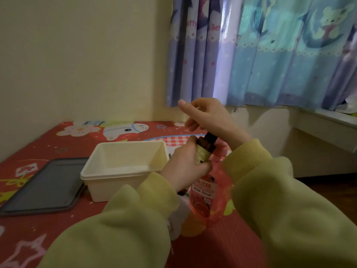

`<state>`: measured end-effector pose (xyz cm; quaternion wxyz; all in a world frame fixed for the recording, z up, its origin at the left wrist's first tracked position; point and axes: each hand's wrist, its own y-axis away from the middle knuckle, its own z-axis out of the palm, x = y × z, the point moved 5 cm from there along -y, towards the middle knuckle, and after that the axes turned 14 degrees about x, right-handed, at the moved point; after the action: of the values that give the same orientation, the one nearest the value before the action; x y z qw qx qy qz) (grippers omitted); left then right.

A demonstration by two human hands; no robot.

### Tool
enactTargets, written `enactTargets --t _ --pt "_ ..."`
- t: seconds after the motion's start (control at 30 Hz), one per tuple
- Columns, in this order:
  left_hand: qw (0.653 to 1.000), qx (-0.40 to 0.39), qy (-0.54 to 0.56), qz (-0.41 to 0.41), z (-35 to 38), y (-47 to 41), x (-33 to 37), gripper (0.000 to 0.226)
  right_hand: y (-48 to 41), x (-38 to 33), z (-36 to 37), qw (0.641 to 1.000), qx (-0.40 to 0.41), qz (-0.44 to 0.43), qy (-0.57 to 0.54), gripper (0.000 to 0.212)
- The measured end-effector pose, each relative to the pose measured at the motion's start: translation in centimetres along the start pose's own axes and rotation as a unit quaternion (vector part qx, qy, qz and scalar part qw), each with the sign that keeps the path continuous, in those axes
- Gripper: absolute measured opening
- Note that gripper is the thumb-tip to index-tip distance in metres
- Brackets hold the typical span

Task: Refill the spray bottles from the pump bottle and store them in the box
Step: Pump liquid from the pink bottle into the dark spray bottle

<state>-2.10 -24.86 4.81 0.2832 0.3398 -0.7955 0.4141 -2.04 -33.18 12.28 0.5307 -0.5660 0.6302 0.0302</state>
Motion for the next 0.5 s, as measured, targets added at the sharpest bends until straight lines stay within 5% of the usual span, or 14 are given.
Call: enactTargets --t 0.5 --pt "1.000 0.002 -0.014 0.013 -0.7 -0.3 0.2 0.028 -0.4 -0.3 0.3 1.000 0.007 0.006 0.003 0.033"
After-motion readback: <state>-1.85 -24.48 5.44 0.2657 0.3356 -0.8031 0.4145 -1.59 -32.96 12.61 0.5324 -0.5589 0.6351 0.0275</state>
